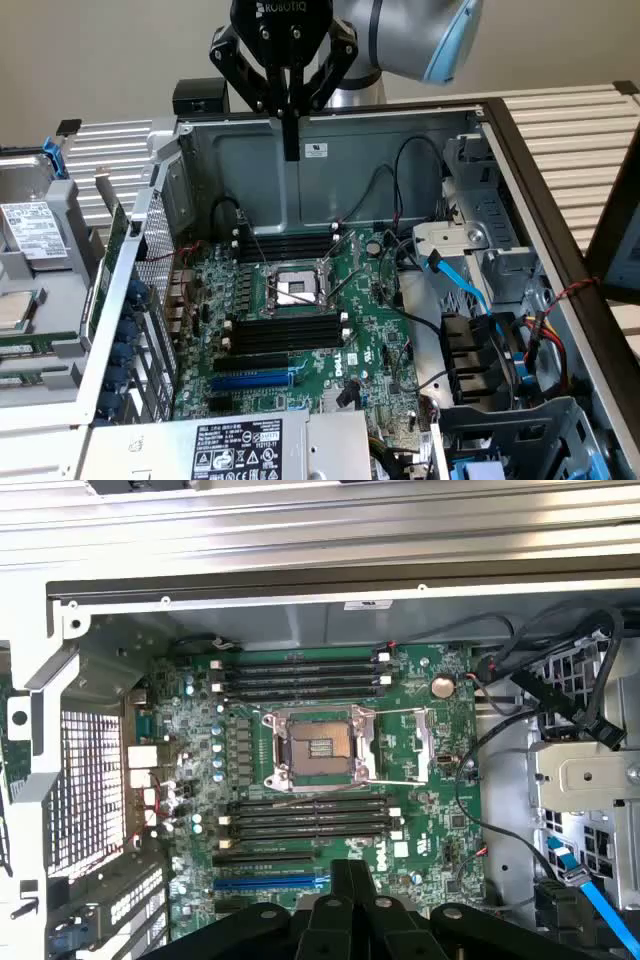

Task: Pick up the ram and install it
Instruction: 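Reach for the ram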

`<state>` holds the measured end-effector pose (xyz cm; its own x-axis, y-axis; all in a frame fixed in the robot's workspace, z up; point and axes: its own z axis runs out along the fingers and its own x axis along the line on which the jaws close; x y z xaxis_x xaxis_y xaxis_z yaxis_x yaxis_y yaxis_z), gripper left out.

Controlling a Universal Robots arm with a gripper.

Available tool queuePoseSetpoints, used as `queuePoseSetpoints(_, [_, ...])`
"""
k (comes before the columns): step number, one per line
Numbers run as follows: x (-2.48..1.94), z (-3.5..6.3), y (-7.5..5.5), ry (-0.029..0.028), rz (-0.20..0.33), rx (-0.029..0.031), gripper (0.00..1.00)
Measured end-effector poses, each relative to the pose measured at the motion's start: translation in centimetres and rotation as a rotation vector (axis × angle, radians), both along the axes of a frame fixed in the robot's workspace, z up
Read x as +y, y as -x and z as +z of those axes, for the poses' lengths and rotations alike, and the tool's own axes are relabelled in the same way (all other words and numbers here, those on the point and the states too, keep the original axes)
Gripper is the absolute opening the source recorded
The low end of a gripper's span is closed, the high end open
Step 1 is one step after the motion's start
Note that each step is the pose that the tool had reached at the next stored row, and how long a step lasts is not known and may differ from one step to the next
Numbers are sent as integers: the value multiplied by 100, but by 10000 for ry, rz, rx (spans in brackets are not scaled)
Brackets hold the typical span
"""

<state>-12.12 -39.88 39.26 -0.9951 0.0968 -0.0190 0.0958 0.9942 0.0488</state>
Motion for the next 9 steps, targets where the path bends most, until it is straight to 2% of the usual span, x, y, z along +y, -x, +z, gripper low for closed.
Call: queuePoseSetpoints(9, [0,0,0,0,-22,0,10])
